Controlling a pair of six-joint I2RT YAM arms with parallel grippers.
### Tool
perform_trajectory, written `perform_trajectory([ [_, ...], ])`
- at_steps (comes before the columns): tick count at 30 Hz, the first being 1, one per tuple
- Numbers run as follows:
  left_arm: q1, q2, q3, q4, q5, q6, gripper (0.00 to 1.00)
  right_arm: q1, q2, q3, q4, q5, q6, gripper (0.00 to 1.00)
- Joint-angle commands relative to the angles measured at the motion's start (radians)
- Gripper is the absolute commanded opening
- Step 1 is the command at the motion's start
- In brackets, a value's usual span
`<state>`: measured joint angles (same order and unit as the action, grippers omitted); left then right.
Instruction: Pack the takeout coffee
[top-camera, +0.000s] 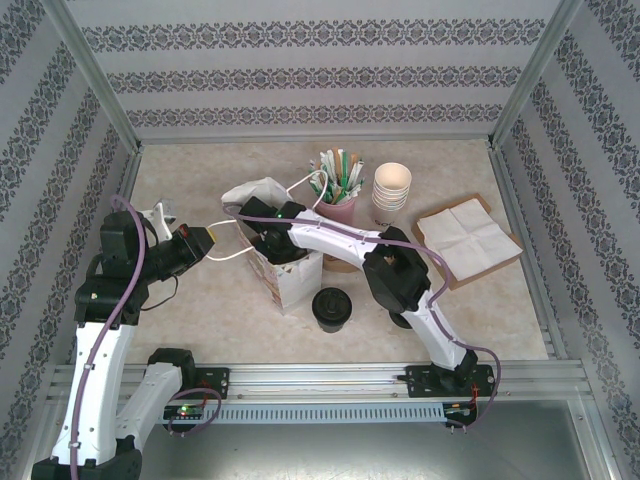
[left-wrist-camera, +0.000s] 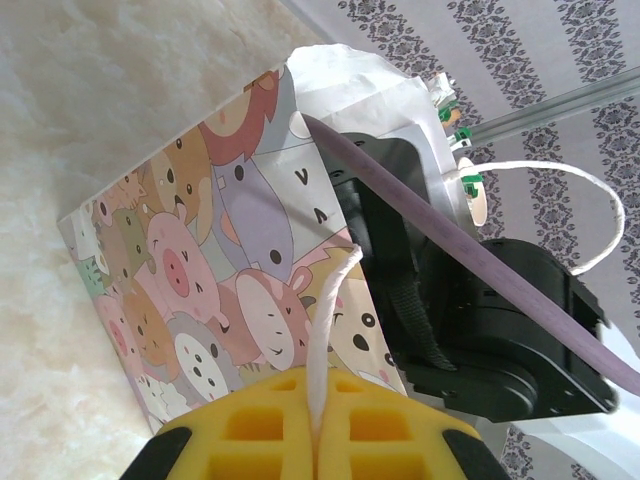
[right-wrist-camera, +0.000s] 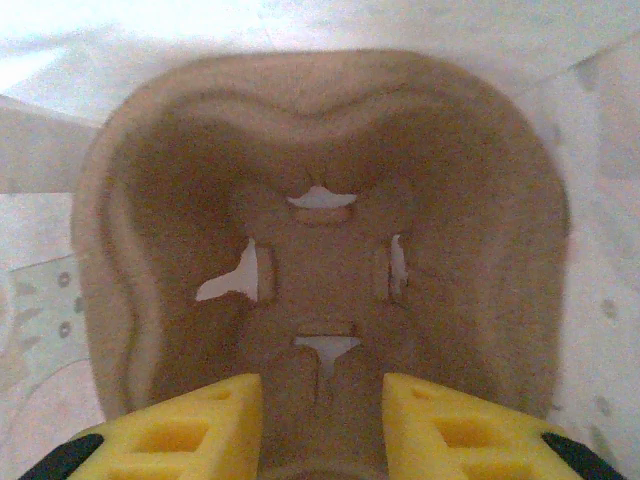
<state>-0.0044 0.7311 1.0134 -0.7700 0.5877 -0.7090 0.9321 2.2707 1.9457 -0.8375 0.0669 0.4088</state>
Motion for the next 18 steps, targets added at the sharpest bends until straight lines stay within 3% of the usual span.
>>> perform_trajectory([
  [1, 0.004, -0.006, -0.007, 0.005, -0.016, -0.007, 0.05, 0.011, -0.074, 0.025, -0.02, 0.032, -0.001, 0.36],
  [11, 0.004, 0.0, -0.009, 0.006, -0.018, -0.006, 0.05, 0.014, -0.027, -0.025, -0.012, 0.014, 0.023, 0.21],
  [15, 0.005, -0.001, -0.009, 0.006, -0.018, -0.007, 0.05, 0.013, 0.001, -0.034, -0.001, 0.0, 0.032, 0.09],
  [18, 0.004, -0.001, -0.009, 0.006, -0.018, -0.007, 0.05, 0.013, 0.023, -0.034, 0.004, -0.01, 0.031, 0.08],
])
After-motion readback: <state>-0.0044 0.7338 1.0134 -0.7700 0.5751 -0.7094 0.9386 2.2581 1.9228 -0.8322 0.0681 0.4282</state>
